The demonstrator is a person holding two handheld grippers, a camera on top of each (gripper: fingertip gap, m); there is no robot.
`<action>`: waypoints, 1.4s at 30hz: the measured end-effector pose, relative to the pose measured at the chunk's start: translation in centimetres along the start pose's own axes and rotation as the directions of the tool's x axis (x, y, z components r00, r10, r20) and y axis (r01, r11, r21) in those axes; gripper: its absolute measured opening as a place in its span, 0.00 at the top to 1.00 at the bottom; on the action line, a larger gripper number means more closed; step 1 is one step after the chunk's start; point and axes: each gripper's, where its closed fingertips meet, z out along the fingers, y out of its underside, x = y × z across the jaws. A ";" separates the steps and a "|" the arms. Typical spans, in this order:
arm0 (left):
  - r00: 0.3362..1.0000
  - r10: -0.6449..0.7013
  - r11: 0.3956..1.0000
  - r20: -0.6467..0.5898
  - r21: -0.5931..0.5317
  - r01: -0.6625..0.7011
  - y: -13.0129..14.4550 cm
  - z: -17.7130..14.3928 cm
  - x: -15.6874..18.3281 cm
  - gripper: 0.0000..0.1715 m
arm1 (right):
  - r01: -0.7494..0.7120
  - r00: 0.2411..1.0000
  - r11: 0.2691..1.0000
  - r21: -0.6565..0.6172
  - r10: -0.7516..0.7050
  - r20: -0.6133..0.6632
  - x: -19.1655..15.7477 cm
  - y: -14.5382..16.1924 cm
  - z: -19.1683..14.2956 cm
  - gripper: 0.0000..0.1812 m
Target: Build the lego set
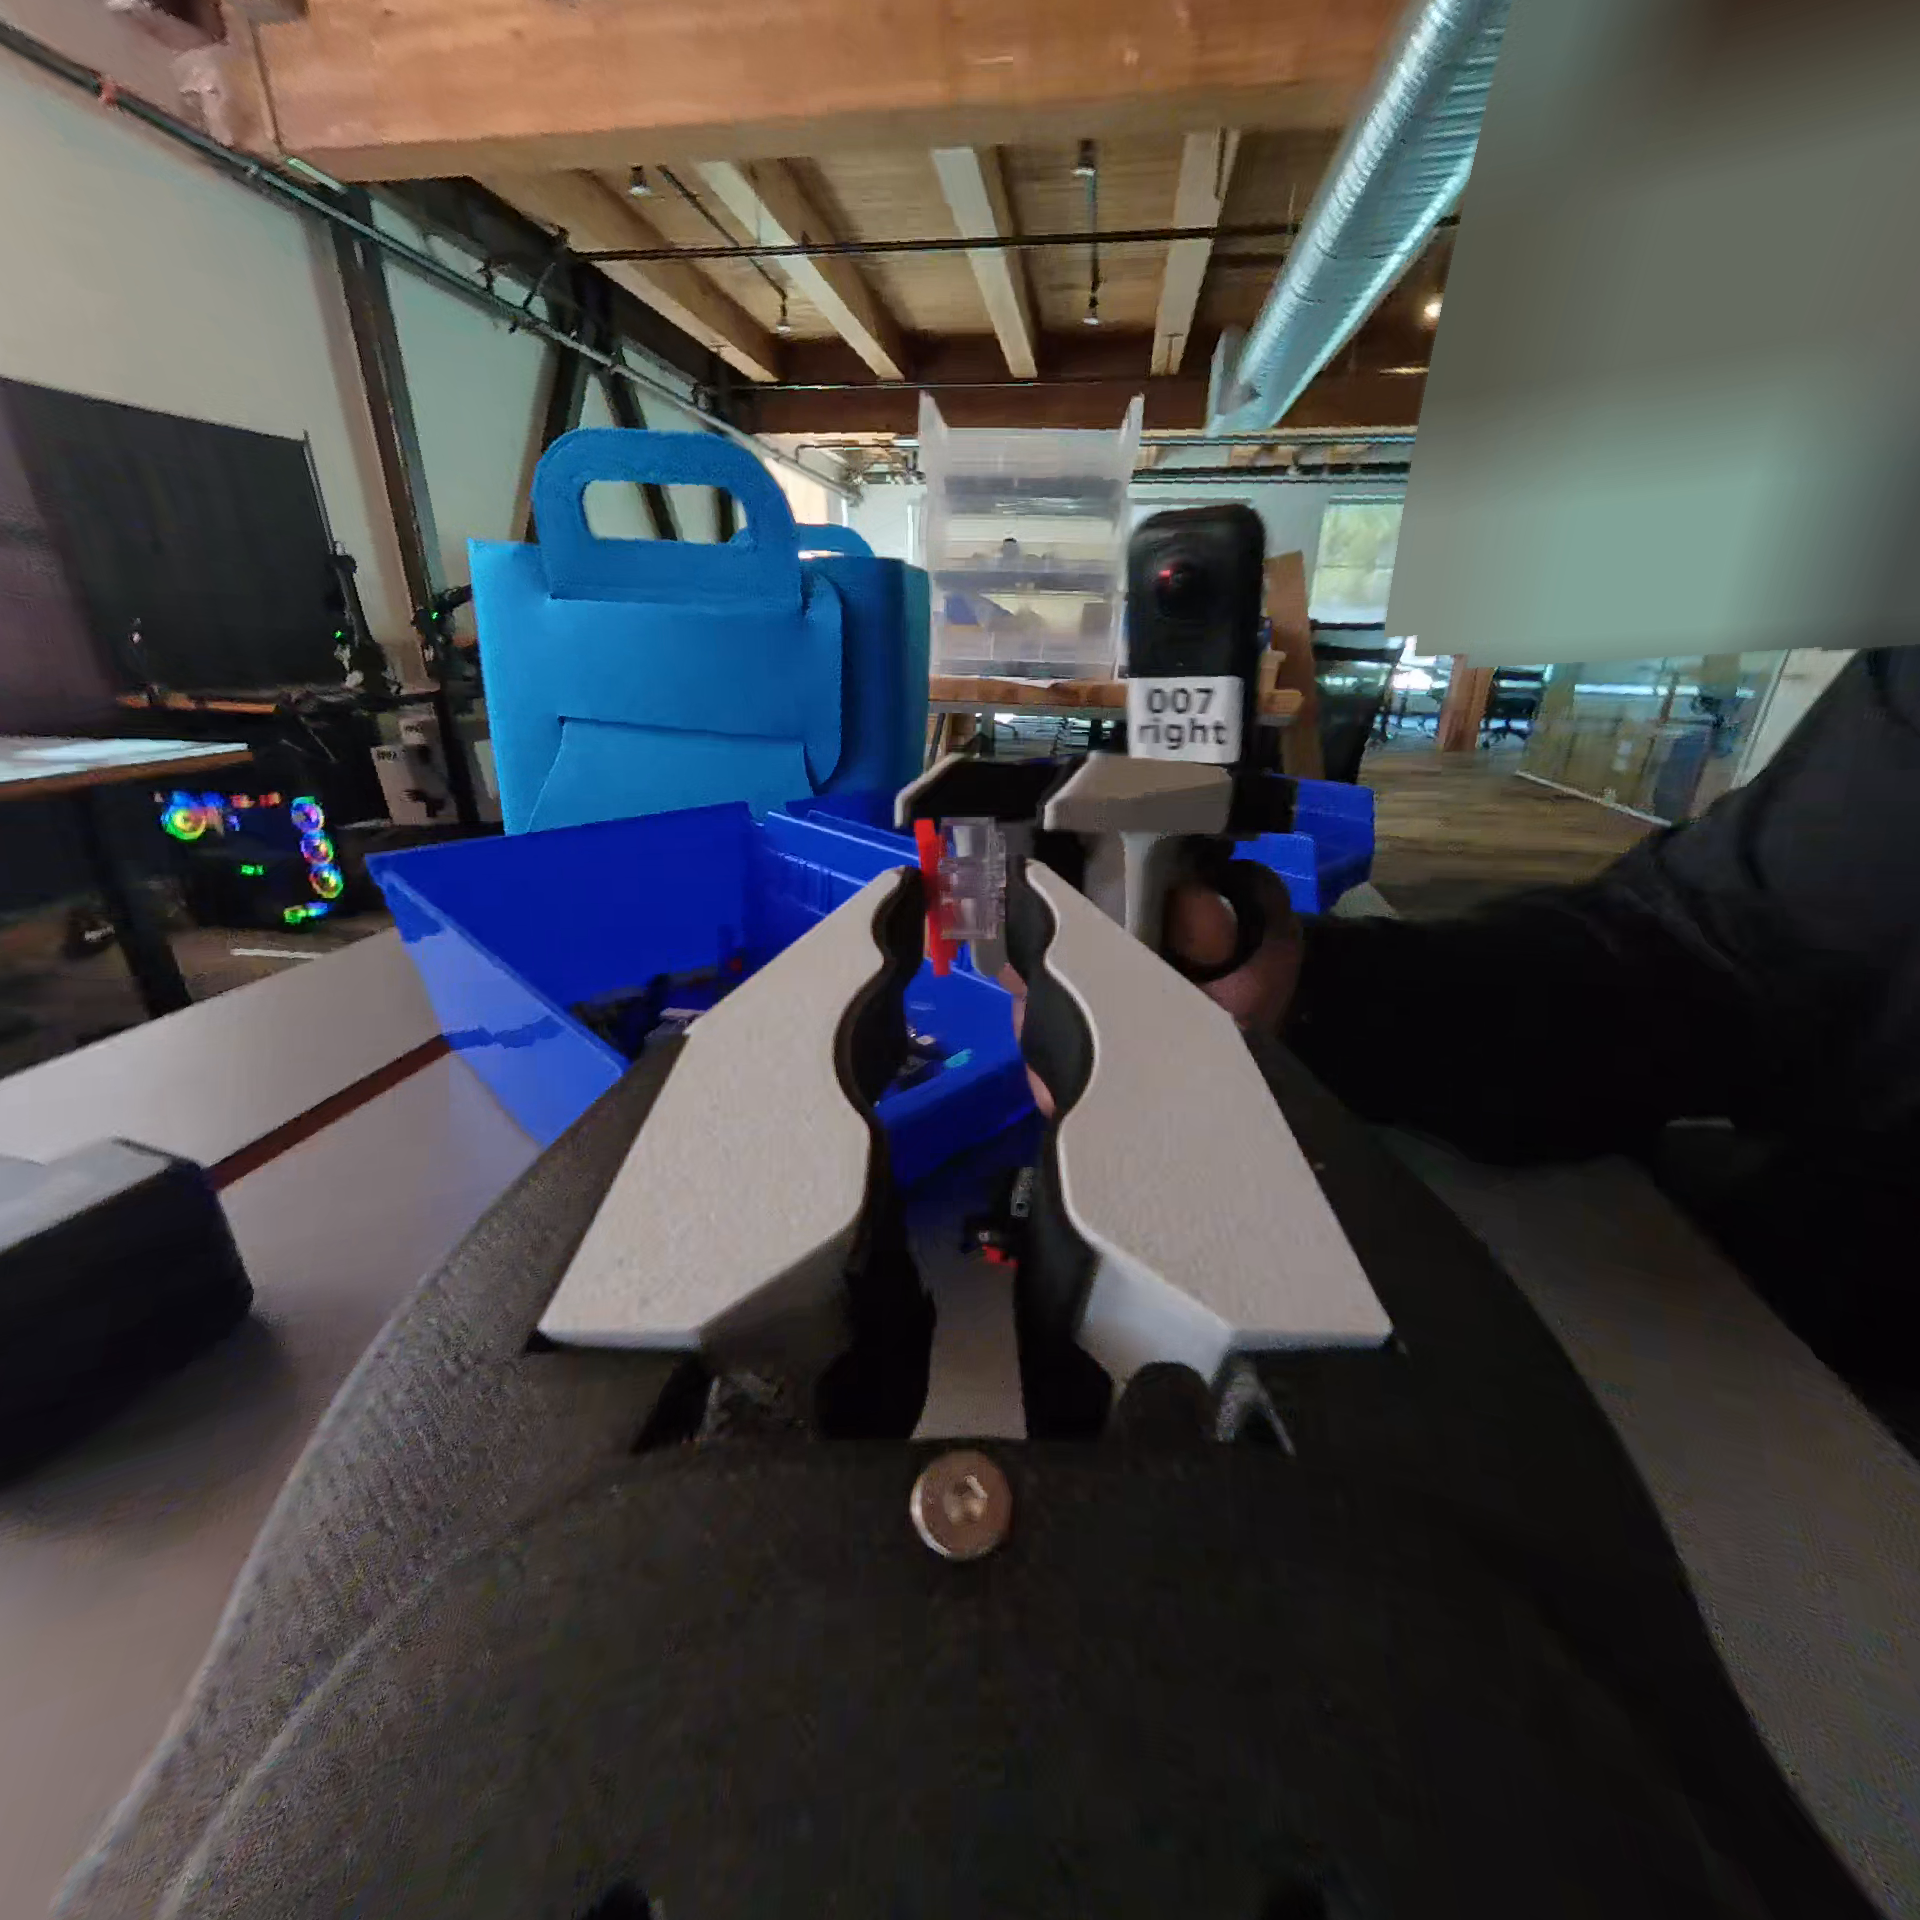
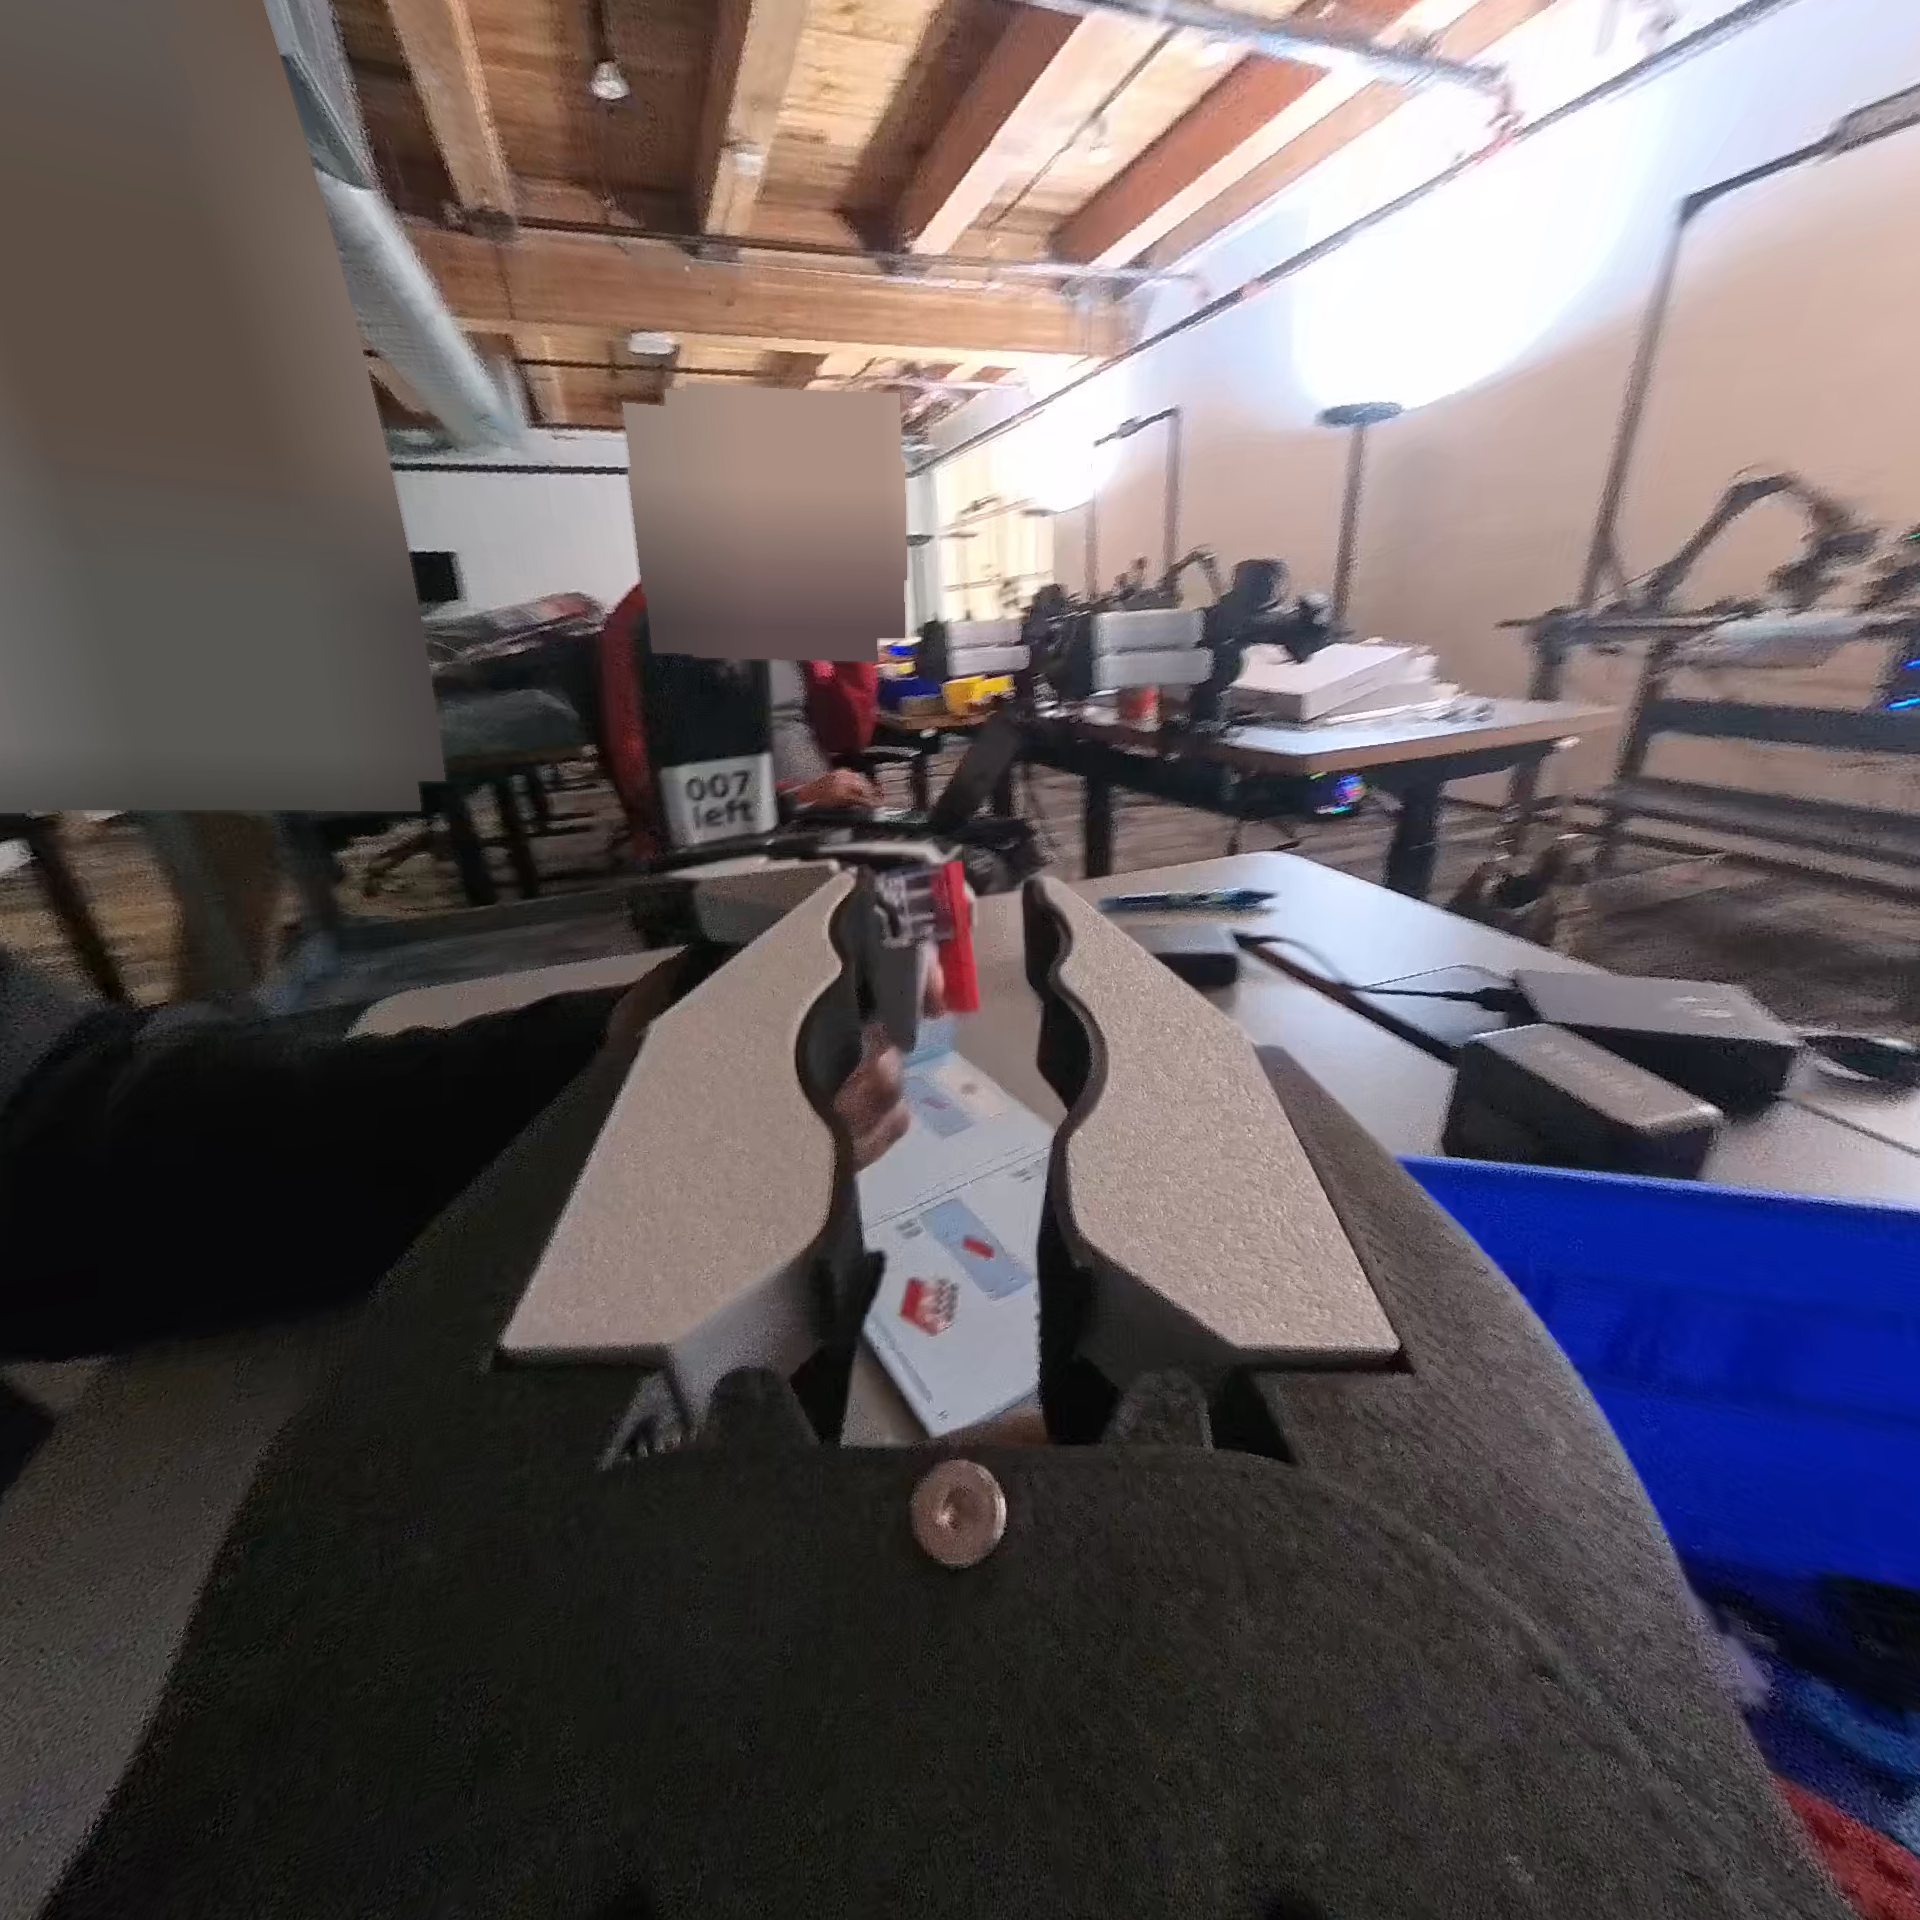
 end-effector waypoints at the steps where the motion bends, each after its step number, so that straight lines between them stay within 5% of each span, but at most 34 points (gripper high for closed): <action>1: 1.000 0.020 1.000 -0.018 -0.001 -0.020 -0.1 0.0 0.4 0.91 | -0.011 1.000 1.000 -0.016 0.011 0.029 -0.3 0.2 0.0 0.84; 9: 0.986 0.113 0.992 -0.127 -0.043 -0.119 0.3 0.4 2.9 0.91 | -0.008 0.980 0.999 -0.046 0.017 0.201 -2.8 0.7 -0.2 0.86; 30: 0.986 0.056 0.992 -0.155 -0.101 -0.072 0.9 0.2 2.9 0.91 | 0.045 0.981 0.999 -0.017 -0.041 0.192 -2.9 1.1 -0.1 0.91; 36: 0.989 0.028 0.997 -0.148 -0.061 -0.037 0.5 0.2 2.7 0.91 | -0.013 0.984 1.000 -0.008 0.014 0.180 -2.8 0.8 0.1 0.91; 42: 0.976 -0.076 0.986 -0.205 0.129 0.104 -2.2 -0.9 2.6 0.91 | -0.136 0.969 0.991 -0.001 0.133 0.206 -2.4 0.3 -0.1 0.83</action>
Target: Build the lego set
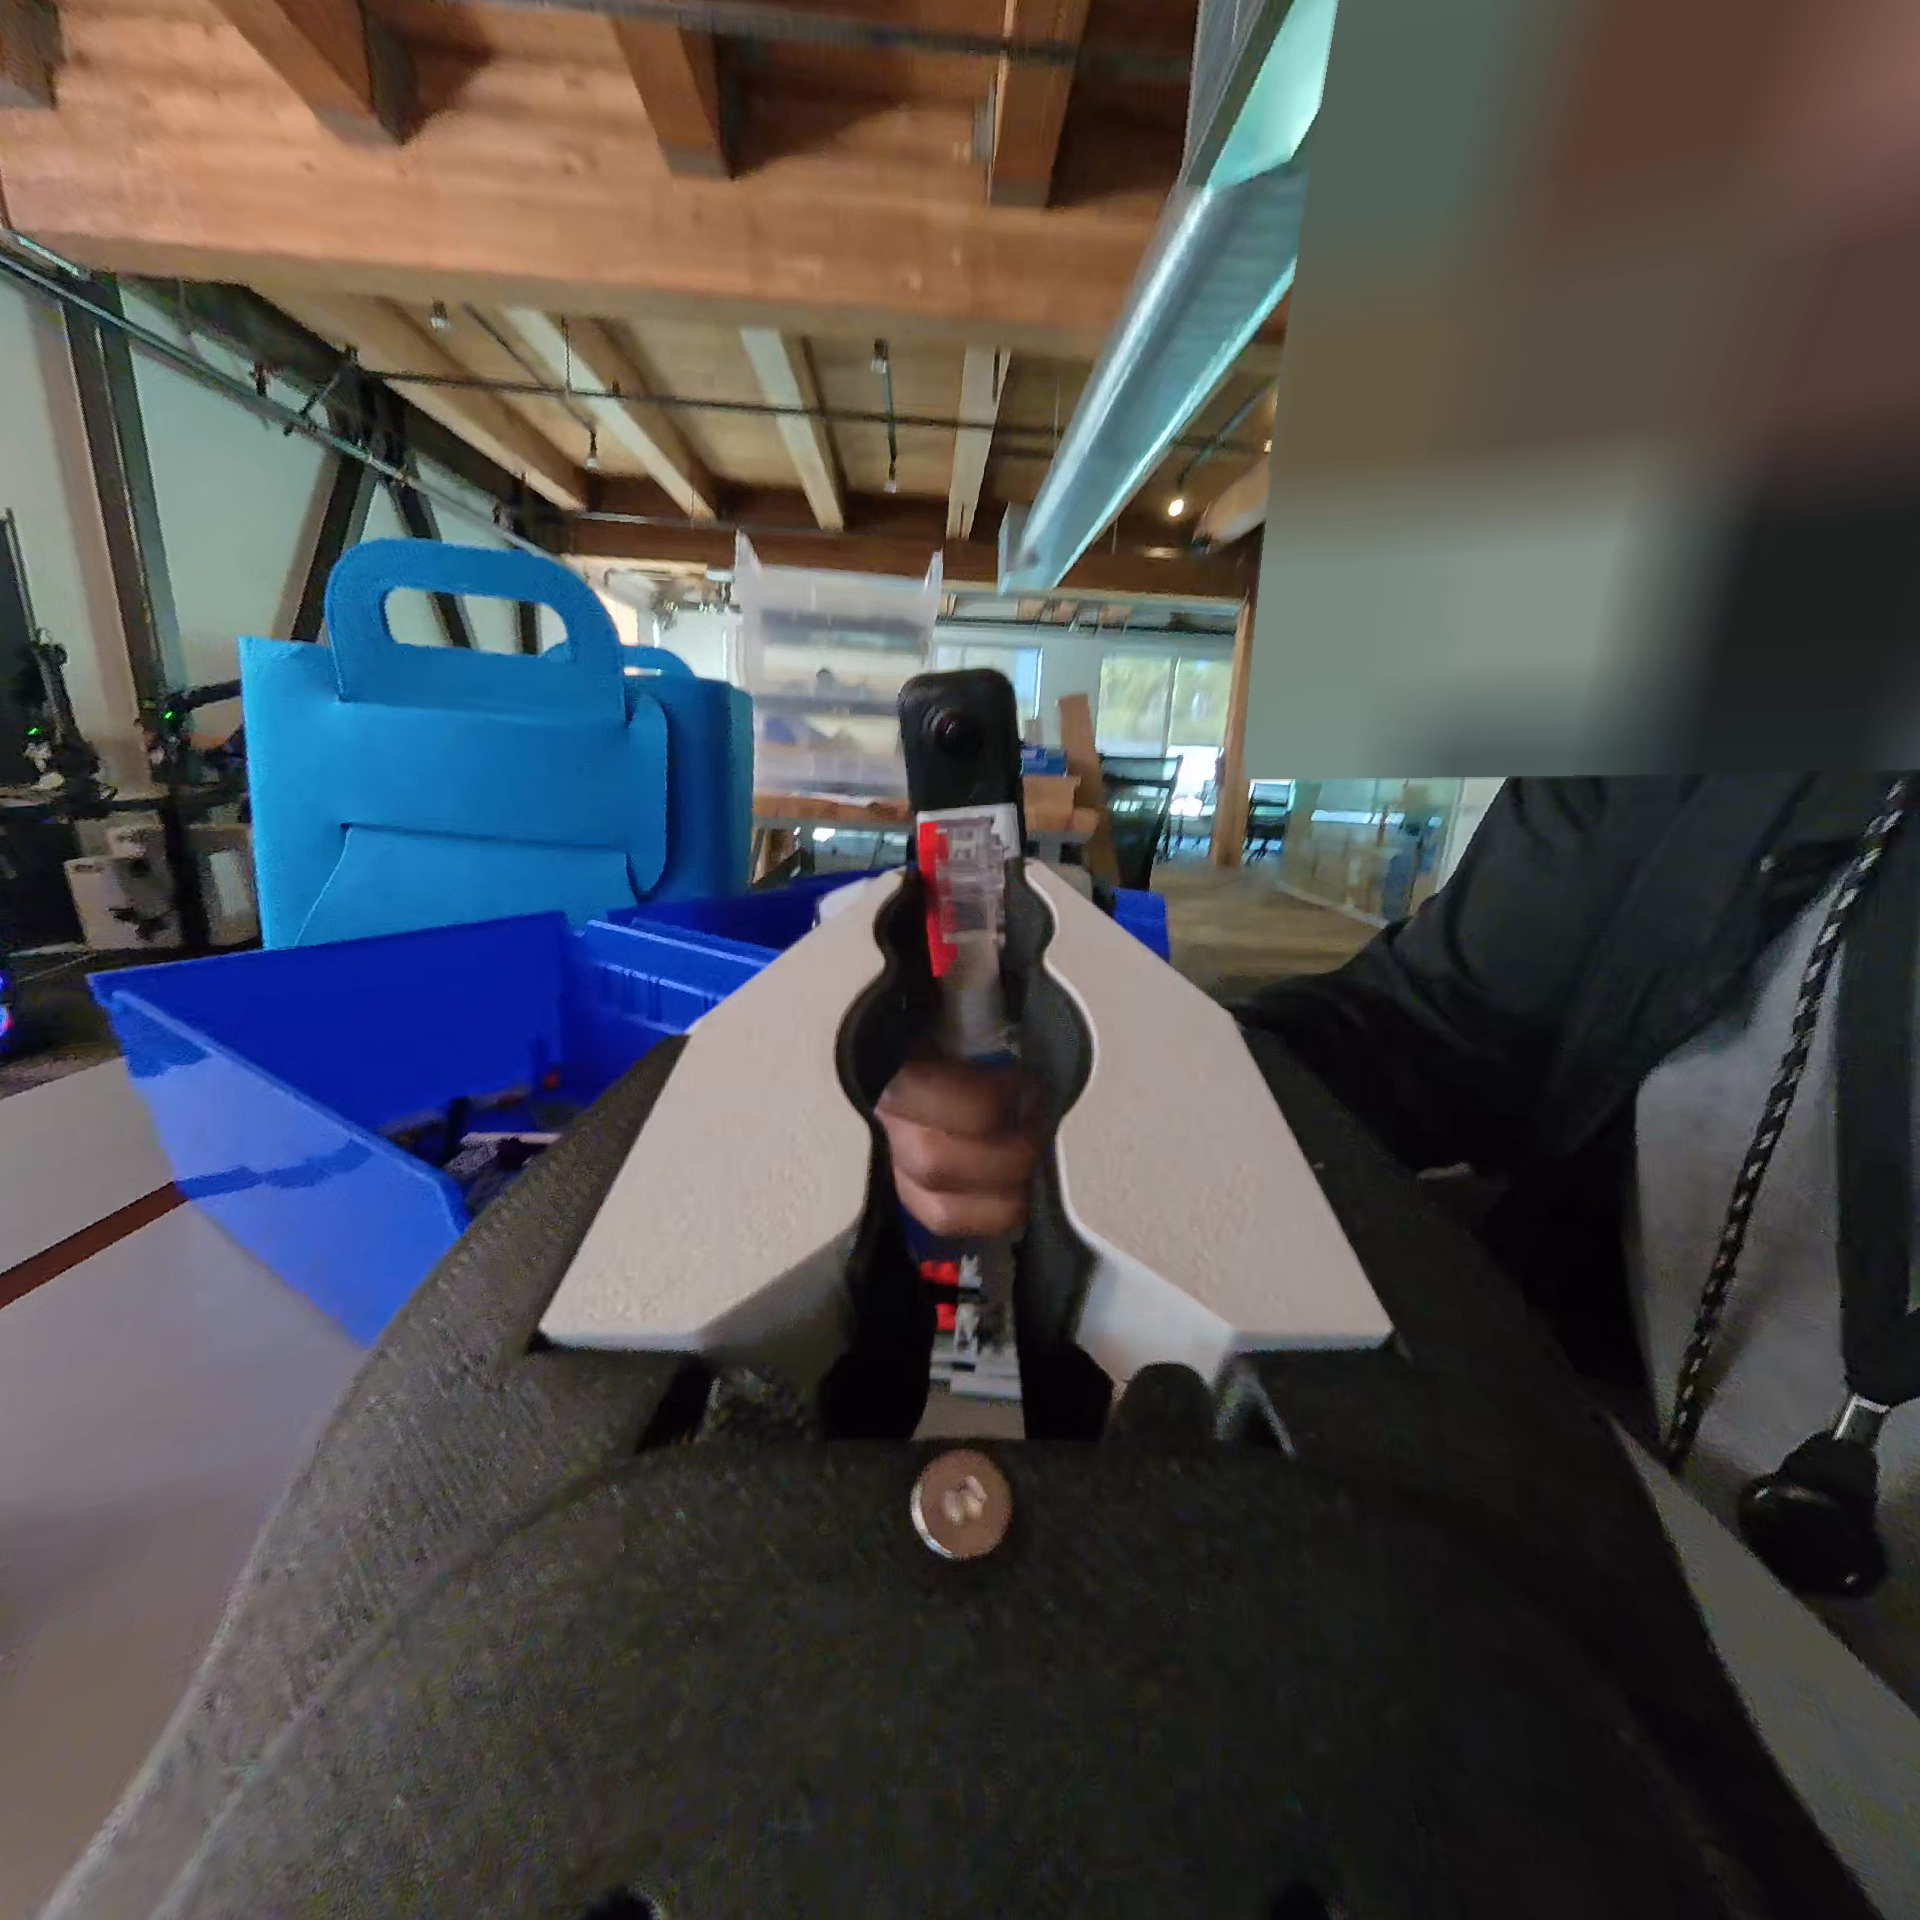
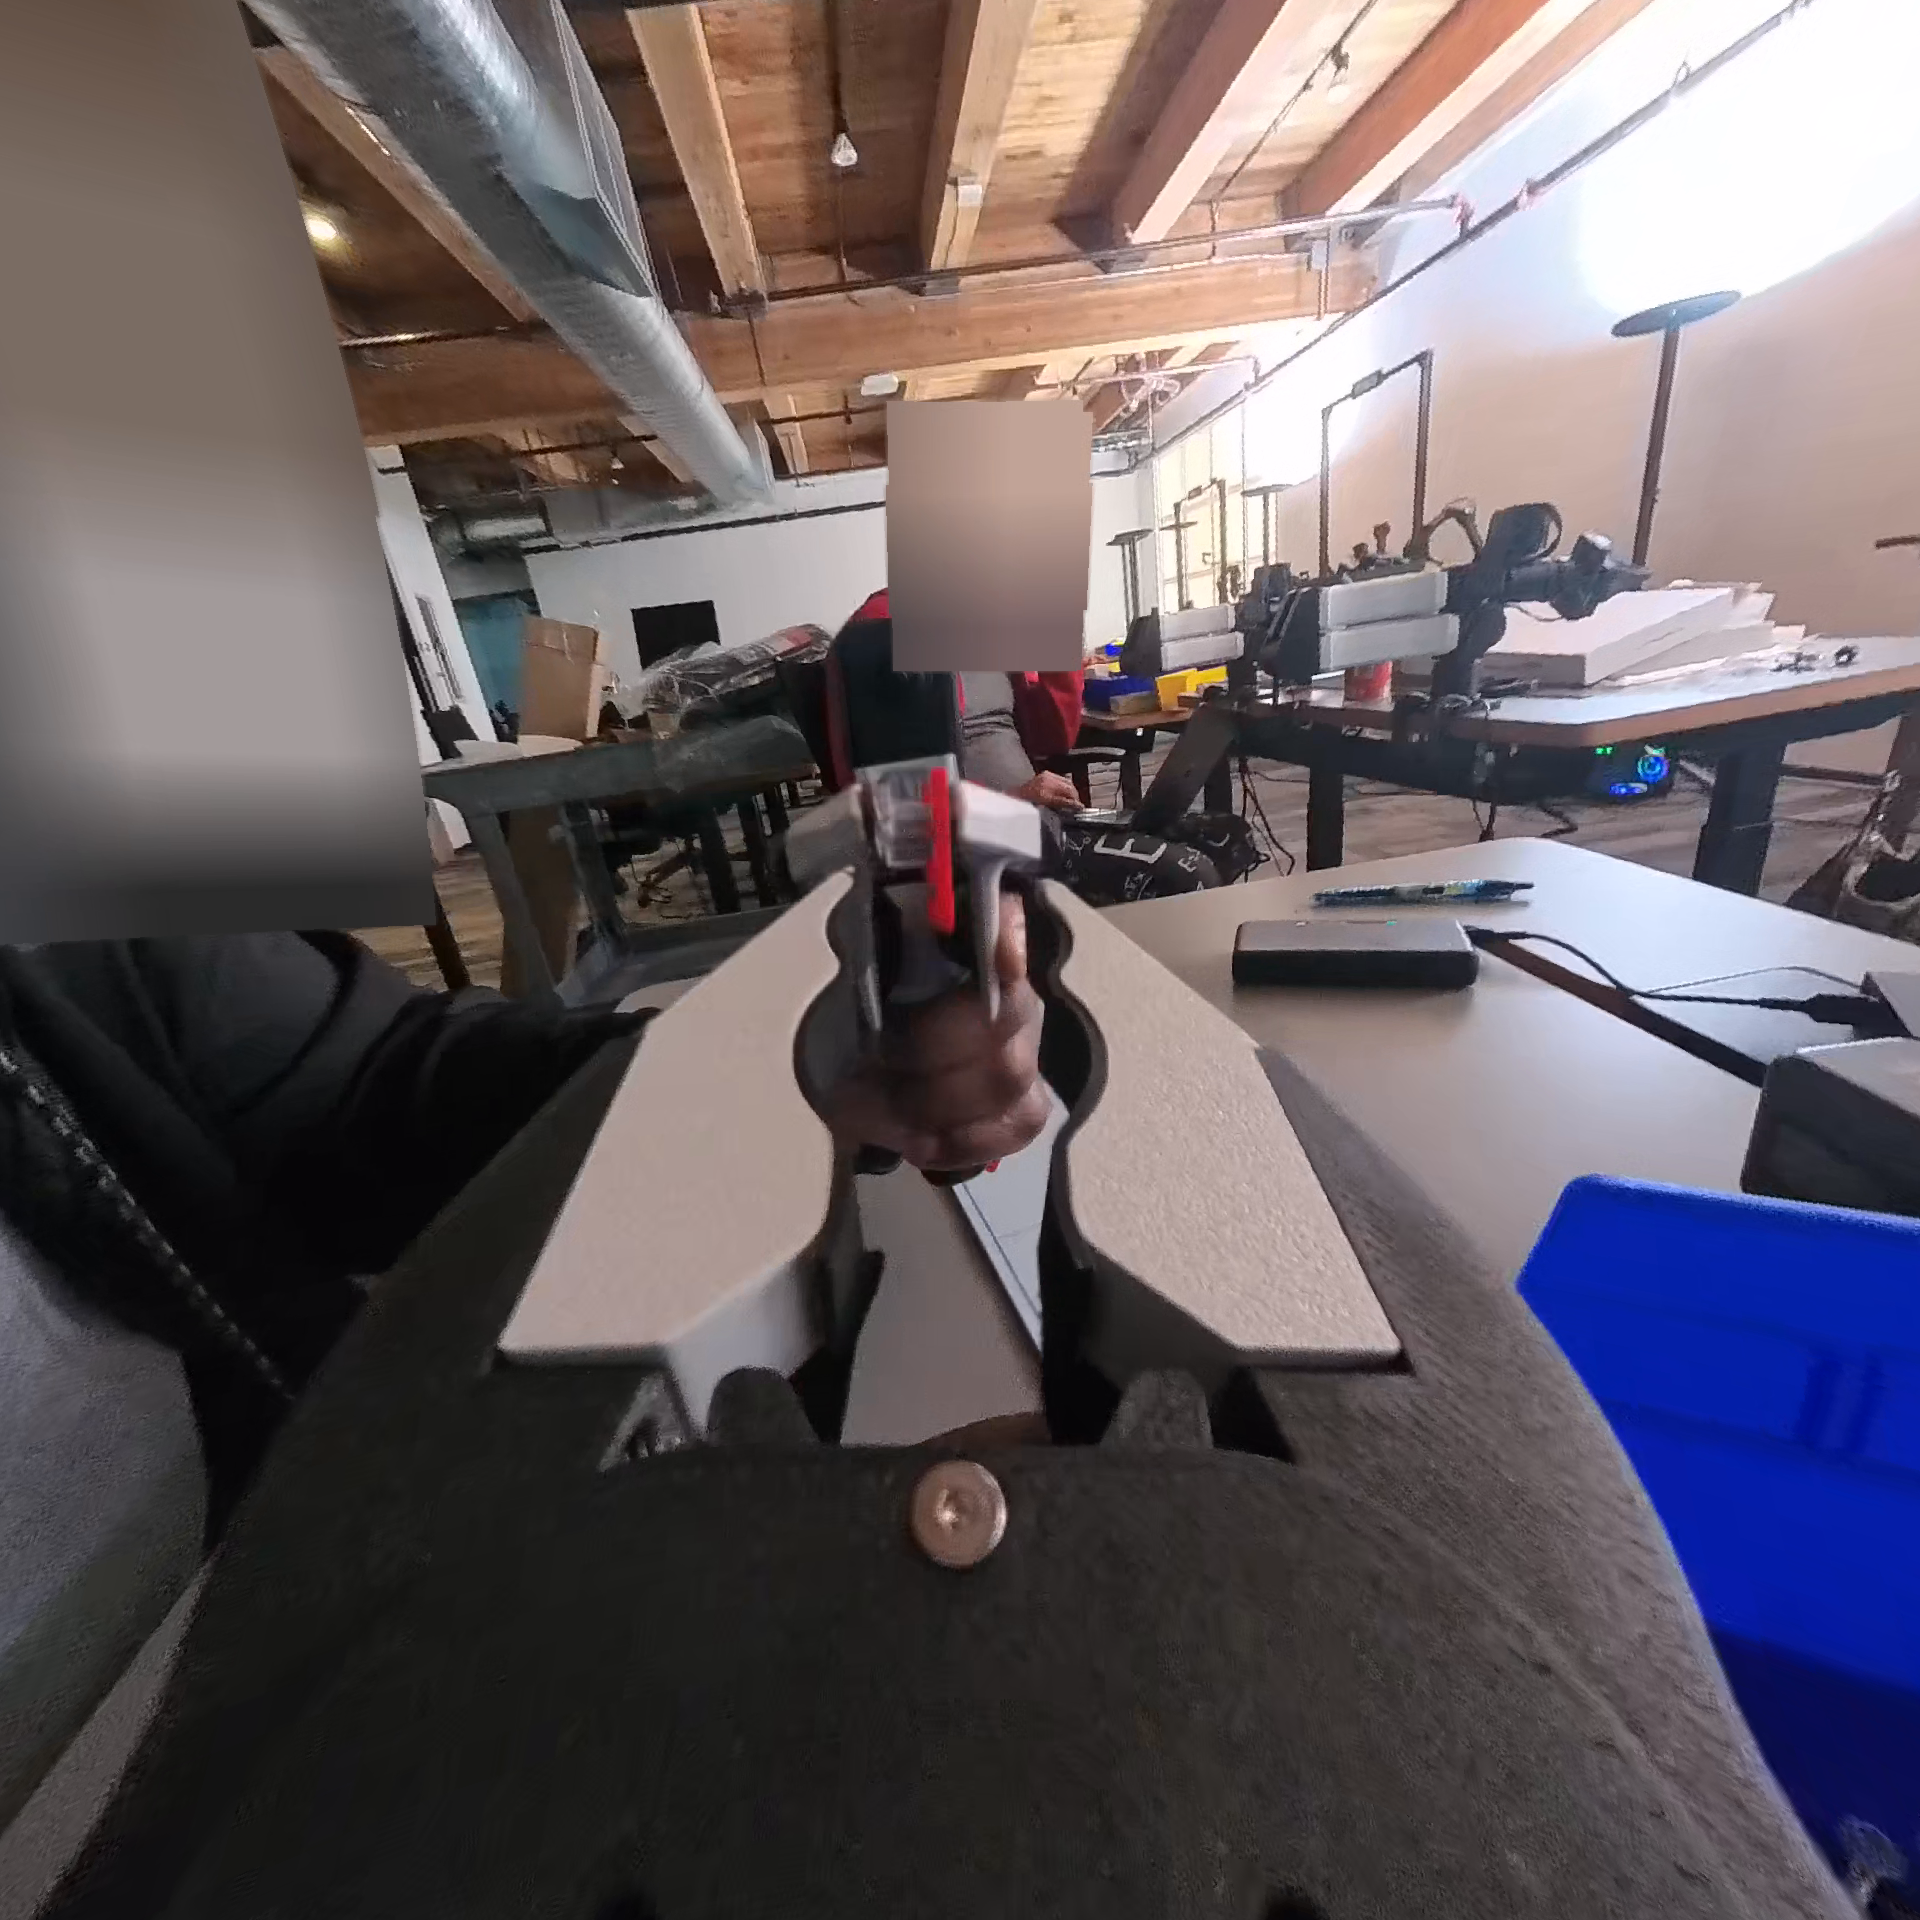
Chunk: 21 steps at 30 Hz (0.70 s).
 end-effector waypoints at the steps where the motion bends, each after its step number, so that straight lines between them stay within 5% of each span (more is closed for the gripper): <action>1: 1.000 -0.016 1.000 -0.005 0.022 0.016 -0.2 -0.1 0.0 0.91 | -0.011 1.000 1.000 -0.005 0.011 0.008 -0.1 0.2 0.1 0.84; 8: 0.994 -0.098 0.992 -0.044 0.080 0.101 -0.4 0.0 0.0 0.91 | -0.015 1.000 1.000 0.007 0.015 0.008 -0.4 0.4 0.5 0.97; 21: 0.981 -0.188 0.982 -0.047 0.024 0.189 -0.1 -0.2 -0.3 0.85 | 0.124 0.990 0.987 -0.102 -0.129 -0.048 0.3 0.8 -0.2 0.97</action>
